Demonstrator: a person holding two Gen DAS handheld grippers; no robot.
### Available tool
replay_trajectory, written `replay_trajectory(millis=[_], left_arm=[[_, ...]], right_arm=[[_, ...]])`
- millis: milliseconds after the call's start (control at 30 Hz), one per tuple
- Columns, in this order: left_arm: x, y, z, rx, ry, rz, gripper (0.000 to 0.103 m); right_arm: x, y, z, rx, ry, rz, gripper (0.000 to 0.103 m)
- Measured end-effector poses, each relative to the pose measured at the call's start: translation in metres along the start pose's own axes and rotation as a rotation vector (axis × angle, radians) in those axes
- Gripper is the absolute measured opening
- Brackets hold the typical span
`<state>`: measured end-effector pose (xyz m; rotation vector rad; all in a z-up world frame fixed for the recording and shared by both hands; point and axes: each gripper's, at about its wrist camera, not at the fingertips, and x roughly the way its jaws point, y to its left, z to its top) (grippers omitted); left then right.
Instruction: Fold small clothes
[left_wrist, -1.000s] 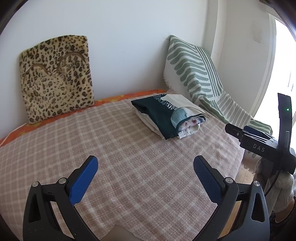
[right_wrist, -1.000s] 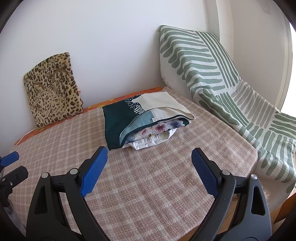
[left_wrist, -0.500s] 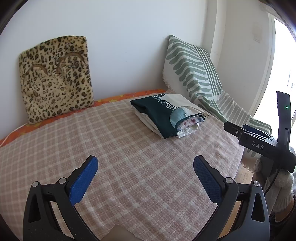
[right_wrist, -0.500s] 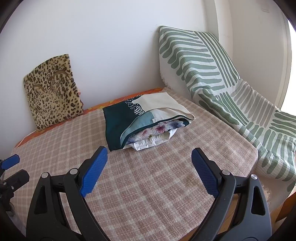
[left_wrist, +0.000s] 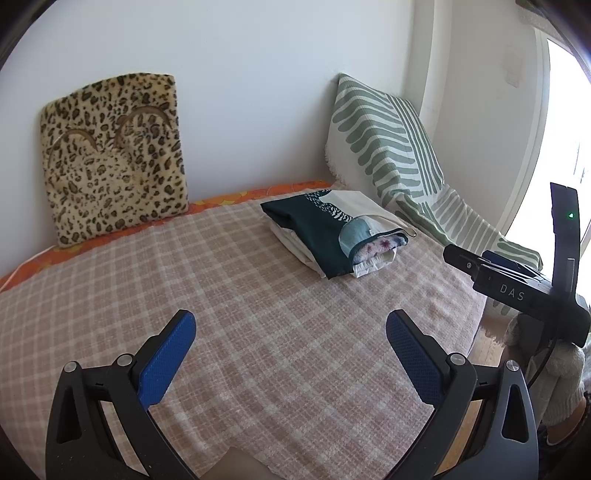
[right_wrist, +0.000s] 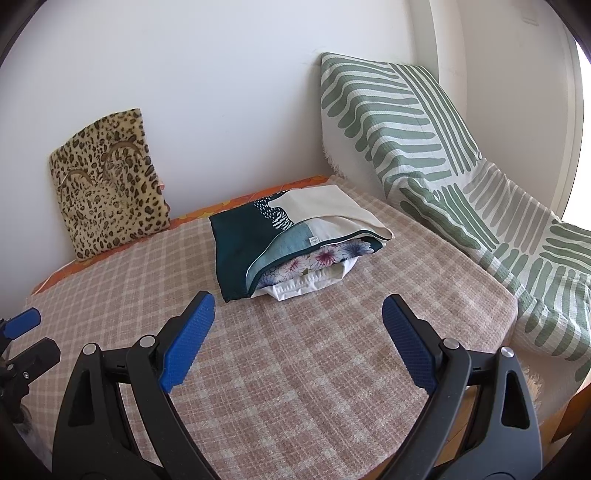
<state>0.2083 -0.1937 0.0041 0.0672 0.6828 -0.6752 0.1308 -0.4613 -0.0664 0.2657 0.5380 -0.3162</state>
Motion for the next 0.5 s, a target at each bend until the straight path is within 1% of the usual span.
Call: replay_trajectory(millis=[100,267,500], left_arm=[[-0.0022,-0.0012,-0.0001,-0.001,-0.009,0.005,0.102],[-0.0060,-0.0041,-0.0025,0.021,-0.045,0.007,0.102],[-0.0053,-0.0049,-0.0030,0.028,-0.044,0.017,0.102]], right_arm=[[-0.0002,0.0001,-0.0002,0.000,-0.001,-0.001,0.094],[0.0004,0.0021,0.0008,-0.003,0.001,0.002,0.094],[0.0007,0.0048,0.0018,0.001,0.004,0.008,0.094]])
